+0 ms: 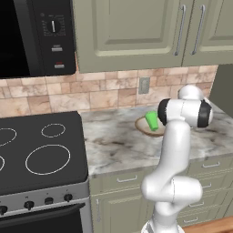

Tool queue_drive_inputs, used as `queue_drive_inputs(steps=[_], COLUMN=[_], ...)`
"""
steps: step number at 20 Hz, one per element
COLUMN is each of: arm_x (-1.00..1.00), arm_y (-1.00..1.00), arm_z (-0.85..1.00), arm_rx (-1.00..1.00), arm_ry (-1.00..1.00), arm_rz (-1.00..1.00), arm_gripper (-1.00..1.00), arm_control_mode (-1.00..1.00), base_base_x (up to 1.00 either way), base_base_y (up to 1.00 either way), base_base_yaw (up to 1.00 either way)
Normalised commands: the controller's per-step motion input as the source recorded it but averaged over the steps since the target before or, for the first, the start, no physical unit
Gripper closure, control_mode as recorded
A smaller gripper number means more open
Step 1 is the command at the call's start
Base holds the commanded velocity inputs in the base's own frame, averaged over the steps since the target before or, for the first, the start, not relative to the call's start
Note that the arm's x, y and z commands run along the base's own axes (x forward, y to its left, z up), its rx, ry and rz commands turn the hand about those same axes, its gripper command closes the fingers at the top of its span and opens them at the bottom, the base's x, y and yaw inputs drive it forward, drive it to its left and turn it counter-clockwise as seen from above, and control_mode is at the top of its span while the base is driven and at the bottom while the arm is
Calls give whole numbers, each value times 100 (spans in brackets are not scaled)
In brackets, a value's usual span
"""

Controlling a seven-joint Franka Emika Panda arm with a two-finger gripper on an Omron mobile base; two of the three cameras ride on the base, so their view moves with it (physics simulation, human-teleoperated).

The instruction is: Place the cup inside the bowl on the dining table and move the bowl to any counter.

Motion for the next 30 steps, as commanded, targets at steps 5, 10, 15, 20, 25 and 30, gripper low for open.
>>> queue_drive_inputs(steps=[5,10,15,20,25,30], arm_x=[14,16,15,5,2,0], arm_y=[-2,-2,-4,-1,0,0], arm_z=[-23,-21,-20,-30,-34,-8], arm_rx=[-3,-3,-3,-3,-4,-1], arm_ry=[0,0,0,0,0,1], arm_rz=[1,0,0,0,0,0], arm_gripper=[100,100,100,100,100,100], arm_control_mode=[-100,-100,-100,-100,-100,-100], base_base_x=[0,0,0,0,0,0], base_base_y=[0,0,0,0,0,0], base_base_yaw=[0,0,0,0,0,0])
